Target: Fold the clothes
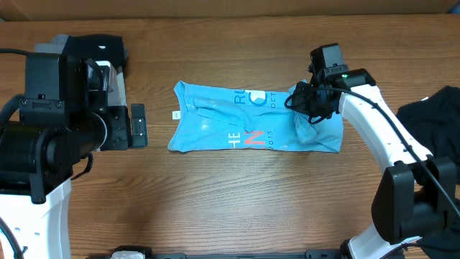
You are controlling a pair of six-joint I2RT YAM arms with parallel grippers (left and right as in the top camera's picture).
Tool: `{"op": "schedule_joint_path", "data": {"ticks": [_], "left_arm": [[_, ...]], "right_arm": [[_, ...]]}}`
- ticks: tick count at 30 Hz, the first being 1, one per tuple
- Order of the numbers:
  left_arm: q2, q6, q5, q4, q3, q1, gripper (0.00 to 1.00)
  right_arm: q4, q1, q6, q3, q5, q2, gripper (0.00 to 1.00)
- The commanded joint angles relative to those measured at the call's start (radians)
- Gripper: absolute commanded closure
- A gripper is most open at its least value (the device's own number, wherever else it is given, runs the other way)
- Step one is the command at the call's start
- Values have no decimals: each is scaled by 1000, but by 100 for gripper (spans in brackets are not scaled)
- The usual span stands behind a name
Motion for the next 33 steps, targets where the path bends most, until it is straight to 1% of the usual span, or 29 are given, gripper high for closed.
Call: {"op": "schedule_joint_path", "data": {"ticks": [1,3,4,5,7,10,16,19,23,24,26,28,33], "left_arm": [[3,-10,-3,1,16,0,0],[3,-11,-3,1,16,0,0],[3,-11,-3,1,16,0,0],[3,-10,-3,1,16,0,0],[3,-10,-3,1,16,0,0],[3,-10,-3,1,16,0,0],[3,-11,-2,3,16,0,0],[3,-13,1,39,16,0,0],[8,-28,61,82,14,-1,0],[11,-27,69,87,14,-1,0],[23,-30,68,93,14,-1,0],[37,-30,68,93,14,-1,0],[91,-30,68,68,13,-1,0]], "right_arm": [[13,3,14,18,14,-9,96],[18,6,14,18,14,-8,95],[20,10,14,17,11,-8,92],[23,16,13,16,6,-8,87],[33,34,13,15,-8,-8,70],[32,51,13,15,-12,-8,66],[33,14,5,16,-11,-8,66],[24,-27,5,16,-11,-8,65],[0,-78,5,16,-13,-8,65],[-6,-84,5,16,-13,-8,66],[-16,-86,5,11,-12,-8,72],[-21,-80,5,-7,-12,-8,76],[-2,-46,39,-120,-26,-2,80]]}}
